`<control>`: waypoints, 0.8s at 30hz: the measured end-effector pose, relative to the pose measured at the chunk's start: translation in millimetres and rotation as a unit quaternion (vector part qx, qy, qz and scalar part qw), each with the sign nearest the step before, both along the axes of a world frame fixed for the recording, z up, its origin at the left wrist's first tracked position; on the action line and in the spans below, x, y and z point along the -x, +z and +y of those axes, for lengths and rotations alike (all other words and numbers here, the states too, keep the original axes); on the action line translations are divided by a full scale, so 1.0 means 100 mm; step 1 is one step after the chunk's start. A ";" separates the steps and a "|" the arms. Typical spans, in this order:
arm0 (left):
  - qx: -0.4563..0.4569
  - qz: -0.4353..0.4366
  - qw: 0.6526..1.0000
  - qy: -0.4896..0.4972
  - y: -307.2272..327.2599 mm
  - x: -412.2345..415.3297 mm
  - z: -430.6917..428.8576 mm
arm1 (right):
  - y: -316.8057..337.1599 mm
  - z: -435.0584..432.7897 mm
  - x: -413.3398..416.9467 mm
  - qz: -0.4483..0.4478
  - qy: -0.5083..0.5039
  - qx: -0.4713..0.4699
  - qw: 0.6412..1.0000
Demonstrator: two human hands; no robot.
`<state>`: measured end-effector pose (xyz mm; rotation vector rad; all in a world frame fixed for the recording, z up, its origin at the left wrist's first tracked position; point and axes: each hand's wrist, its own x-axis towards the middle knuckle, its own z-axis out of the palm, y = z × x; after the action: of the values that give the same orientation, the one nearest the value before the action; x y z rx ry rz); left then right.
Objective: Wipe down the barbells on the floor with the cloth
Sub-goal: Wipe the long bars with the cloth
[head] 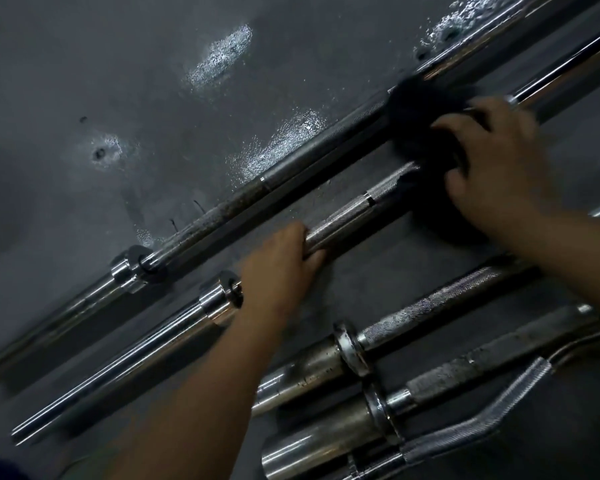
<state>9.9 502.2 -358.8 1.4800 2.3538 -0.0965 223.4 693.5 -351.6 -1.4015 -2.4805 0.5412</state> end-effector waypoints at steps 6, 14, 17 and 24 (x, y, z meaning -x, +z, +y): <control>0.095 -0.230 0.967 0.053 0.07 0.19 0.20 | -0.05 -0.87 0.35 -0.024 0.209 -0.012 0.978; 0.047 -0.054 0.997 0.001 0.01 0.08 0.01 | 0.04 0.06 0.04 0.007 -0.065 0.057 0.996; 0.197 -0.297 0.932 0.065 0.15 0.32 0.29 | 0.04 -0.51 0.30 -0.077 0.048 0.034 0.995; 0.021 0.016 1.000 0.013 0.10 -0.04 -0.10 | 0.05 -0.08 0.26 -0.075 0.250 -0.027 0.965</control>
<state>14.0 492.6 -349.3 1.4383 2.3800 -0.1621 197.7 685.3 -346.1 -0.8097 -2.9597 0.4644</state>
